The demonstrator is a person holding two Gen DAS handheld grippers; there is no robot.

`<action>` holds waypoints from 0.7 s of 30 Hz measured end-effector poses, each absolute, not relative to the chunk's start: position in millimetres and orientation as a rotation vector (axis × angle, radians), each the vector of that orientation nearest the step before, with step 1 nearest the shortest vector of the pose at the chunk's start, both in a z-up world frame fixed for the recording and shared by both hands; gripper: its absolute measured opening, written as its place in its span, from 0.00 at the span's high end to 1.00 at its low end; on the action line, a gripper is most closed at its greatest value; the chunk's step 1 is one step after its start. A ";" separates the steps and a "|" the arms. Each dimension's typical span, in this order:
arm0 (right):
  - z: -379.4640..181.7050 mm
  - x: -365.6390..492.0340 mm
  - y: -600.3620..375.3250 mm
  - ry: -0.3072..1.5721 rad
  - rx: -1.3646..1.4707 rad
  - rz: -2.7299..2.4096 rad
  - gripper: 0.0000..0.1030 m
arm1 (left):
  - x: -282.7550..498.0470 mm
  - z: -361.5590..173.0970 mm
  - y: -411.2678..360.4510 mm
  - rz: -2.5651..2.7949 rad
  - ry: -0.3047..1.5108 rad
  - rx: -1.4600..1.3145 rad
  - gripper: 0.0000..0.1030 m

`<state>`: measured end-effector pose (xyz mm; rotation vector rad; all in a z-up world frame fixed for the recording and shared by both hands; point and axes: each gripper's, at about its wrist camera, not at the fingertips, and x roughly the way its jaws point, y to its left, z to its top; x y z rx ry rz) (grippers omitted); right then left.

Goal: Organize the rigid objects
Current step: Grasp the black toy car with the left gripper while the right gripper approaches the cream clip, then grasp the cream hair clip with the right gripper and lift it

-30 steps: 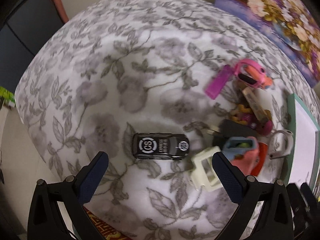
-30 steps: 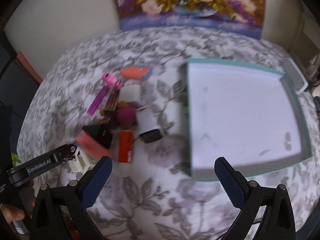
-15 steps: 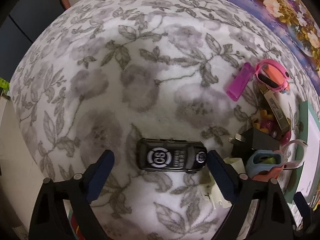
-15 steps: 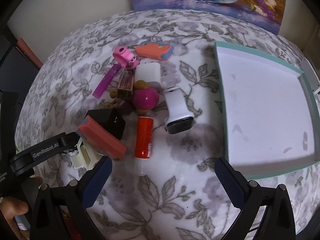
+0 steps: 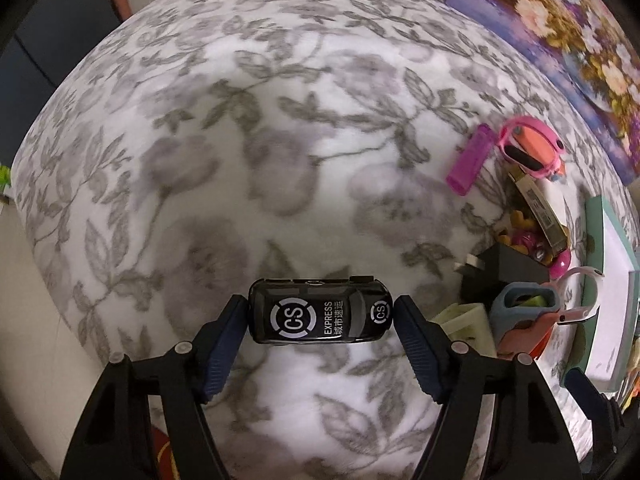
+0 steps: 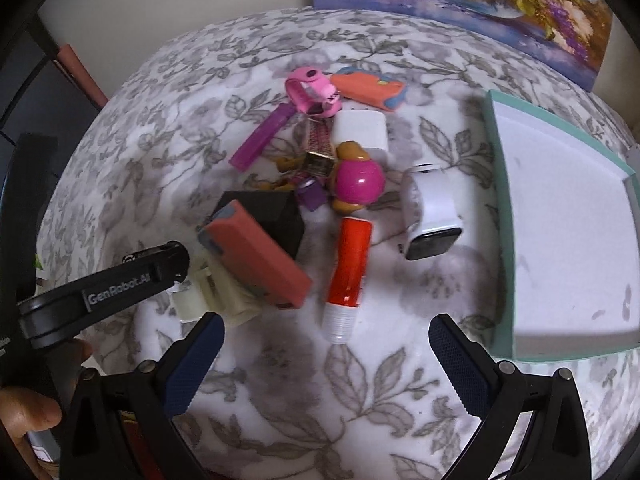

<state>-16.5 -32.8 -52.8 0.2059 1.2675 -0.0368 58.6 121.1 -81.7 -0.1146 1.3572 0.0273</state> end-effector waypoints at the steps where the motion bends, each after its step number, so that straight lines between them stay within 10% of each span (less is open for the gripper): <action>1: -53.0 -16.1 -30.5 1.267 0.211 -0.018 0.00 | 57.7 -81.3 124.1 0.033 1.356 -0.122 0.27; 10: -55.9 -11.7 -6.6 1.272 0.236 0.094 0.01 | 50.4 -81.7 151.2 0.041 1.353 -0.195 0.27; 21: -66.8 -2.5 22.7 1.318 0.195 0.175 0.26 | 47.3 -89.7 184.7 0.044 1.356 -0.258 0.27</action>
